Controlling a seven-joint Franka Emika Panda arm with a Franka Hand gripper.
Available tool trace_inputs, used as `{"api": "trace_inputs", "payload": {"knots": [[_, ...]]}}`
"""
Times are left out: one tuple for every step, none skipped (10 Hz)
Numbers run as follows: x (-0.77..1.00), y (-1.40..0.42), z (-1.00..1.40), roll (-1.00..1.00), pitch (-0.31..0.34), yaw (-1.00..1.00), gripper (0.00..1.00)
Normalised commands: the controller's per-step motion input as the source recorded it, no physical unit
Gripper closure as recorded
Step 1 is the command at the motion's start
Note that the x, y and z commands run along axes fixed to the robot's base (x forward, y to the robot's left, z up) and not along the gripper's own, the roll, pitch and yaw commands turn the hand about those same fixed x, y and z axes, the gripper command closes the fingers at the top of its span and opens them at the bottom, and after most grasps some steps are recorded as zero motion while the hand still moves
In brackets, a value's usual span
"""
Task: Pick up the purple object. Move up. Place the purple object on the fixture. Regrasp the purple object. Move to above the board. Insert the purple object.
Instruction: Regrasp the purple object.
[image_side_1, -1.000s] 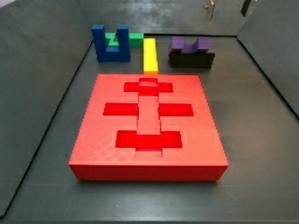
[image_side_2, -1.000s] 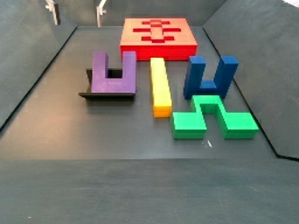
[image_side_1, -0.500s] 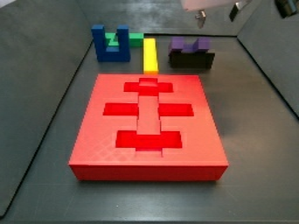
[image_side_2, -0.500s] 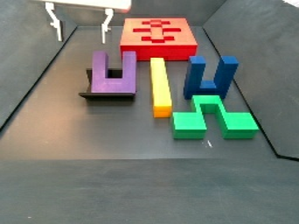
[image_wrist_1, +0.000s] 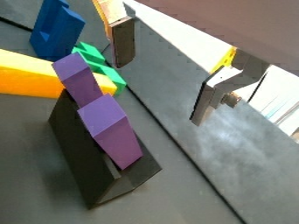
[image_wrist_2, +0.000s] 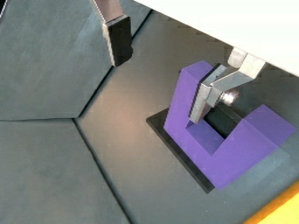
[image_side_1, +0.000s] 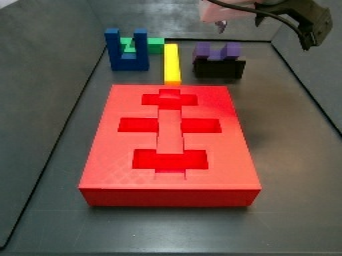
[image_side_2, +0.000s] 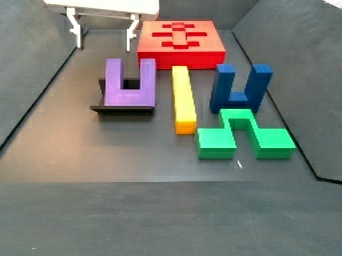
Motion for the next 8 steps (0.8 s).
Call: {"api": "trace_inputs", "payload": {"knots": [[0.20,-0.18,-0.23,0.75,0.211,0.17,0.00],[0.11,-0.14,-0.23,0.85,0.289,0.23,0.00],[0.06,-0.17,-0.17,0.78,0.286,0.21,0.00],[0.00,-0.21,0.00,0.53,0.206,0.14,0.00],[0.00,-0.21,-0.03,0.45,0.137,0.13,0.00],[0.06,-0.16,-0.08,0.41,0.166,0.21,0.00],[0.21,-0.08,-0.17,0.34,0.217,0.26,0.00],[0.20,-0.10,-0.24,0.28,0.217,0.20,0.00]]}}
